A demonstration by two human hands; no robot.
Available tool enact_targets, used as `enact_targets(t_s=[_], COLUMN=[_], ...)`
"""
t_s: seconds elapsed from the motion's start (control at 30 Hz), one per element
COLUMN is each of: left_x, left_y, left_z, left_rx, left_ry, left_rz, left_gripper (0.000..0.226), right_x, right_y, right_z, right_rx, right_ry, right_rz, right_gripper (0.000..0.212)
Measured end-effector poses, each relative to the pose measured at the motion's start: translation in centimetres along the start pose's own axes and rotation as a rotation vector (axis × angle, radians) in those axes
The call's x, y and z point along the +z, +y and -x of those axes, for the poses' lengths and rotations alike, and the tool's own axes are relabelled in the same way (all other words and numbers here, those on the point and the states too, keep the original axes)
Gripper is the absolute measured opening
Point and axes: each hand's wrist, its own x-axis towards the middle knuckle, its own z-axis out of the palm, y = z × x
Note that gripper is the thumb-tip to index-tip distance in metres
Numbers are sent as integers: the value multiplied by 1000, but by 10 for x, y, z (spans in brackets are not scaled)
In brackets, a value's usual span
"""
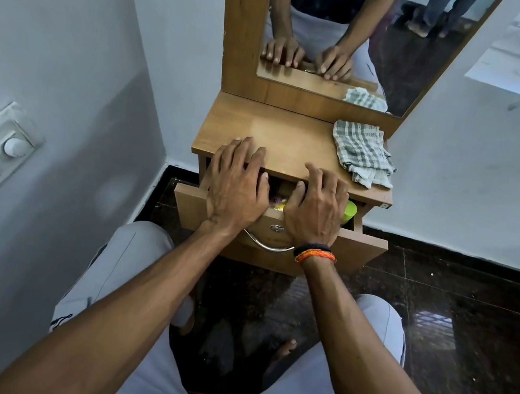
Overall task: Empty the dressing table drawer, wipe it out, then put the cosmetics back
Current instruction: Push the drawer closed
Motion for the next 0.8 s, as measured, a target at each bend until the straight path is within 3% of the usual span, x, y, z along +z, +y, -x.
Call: enact_targets(t_s=[0.17, 0.23, 0.33, 0.4, 0.47, 0.53, 0.63, 0.8], left_x=[-12, -26, -48, -51, -51, -55, -61, -59], left_y=[5, 15, 27, 26, 22, 20, 18, 13], left_z=[13, 35, 72, 87, 88, 84, 76, 69], left_rx=[-57, -193, -732, -1163, -1388, -1459, -1507, -1515], left_ry=[83, 170, 166, 73, 2, 0, -3, -6], left_rz=[223, 409, 946, 1290, 1585, 1826, 2063, 2241], left_gripper=[45, 31, 15, 20, 30, 43, 63, 86], right_x=[-12, -25, -49, -58, -59, -61, -64, -62], right_y=[-6, -15, -33, -39, -38, -39, -39, -30], right_z=[11, 27, 57, 72, 76, 72, 63, 54], right_rx=[6, 112, 511, 918, 1269, 1445, 1534, 1633], right_ry=[121, 193, 188, 132, 93, 65, 19, -8], right_rz=[-193, -341, -642, -882, -1084, -1303, -1569, -1772], right_gripper=[35, 31, 31, 31, 30, 35, 45, 60])
